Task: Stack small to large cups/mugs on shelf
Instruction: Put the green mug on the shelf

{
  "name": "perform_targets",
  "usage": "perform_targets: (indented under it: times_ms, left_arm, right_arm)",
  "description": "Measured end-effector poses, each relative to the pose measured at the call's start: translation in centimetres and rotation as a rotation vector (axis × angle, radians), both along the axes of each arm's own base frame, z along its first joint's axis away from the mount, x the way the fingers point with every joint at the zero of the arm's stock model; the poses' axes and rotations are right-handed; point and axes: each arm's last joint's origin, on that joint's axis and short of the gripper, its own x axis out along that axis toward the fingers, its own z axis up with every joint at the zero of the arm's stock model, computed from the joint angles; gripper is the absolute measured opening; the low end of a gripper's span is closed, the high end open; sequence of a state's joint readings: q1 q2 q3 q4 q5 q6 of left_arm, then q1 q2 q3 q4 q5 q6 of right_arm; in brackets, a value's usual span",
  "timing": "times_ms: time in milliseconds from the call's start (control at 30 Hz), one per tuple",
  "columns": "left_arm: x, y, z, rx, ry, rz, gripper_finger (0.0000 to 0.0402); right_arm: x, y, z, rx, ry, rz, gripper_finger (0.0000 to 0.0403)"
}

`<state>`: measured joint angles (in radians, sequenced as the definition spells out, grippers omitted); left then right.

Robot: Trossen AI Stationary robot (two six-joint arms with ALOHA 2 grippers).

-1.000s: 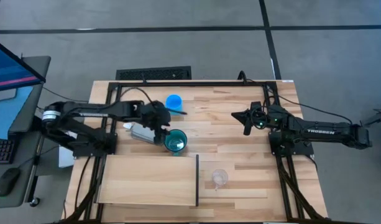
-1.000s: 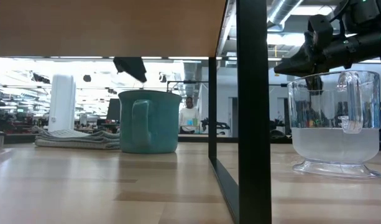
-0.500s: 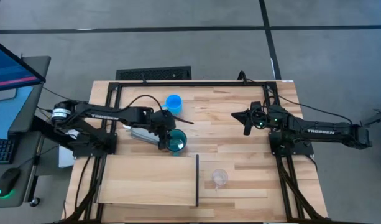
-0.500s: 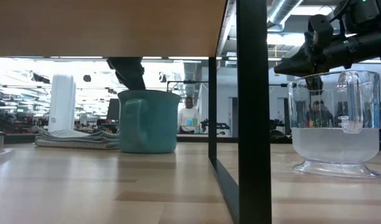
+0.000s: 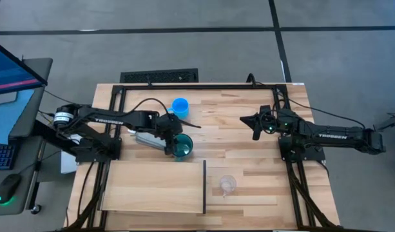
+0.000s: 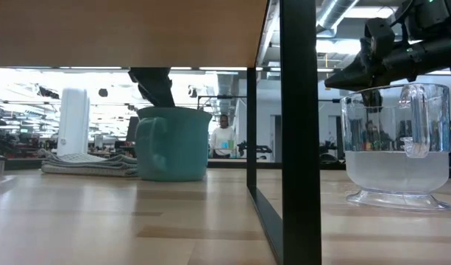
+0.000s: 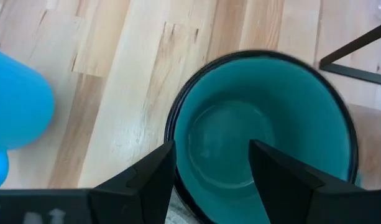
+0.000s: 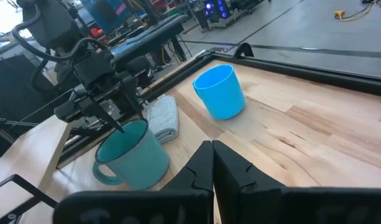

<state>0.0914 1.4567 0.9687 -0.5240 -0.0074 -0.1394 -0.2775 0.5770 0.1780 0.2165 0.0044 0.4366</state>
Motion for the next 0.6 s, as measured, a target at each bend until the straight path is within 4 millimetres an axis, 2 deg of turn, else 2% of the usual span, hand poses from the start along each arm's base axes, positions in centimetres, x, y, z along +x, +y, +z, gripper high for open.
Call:
perform_targets:
  times_ms: [200, 333, 600]
  left_arm:
    - [0.3, 0.0, 0.6, 0.004, -0.009, -0.001, 0.0198]
    - [0.6, 0.2, 1.3, 0.065, -0.028, -0.018, 0.0198]
    - [0.3, 0.3, 0.4, 0.096, 0.059, -0.043, 0.0198]
  right_arm:
    - [0.0, 0.0, 0.0, 0.000, 0.000, 0.000, 0.0025]
    - [0.0, 0.0, 0.0, 0.000, 0.000, 0.000, 0.0022]
    - [0.0, 0.0, 0.0, 0.000, 0.000, 0.000, 0.0025]
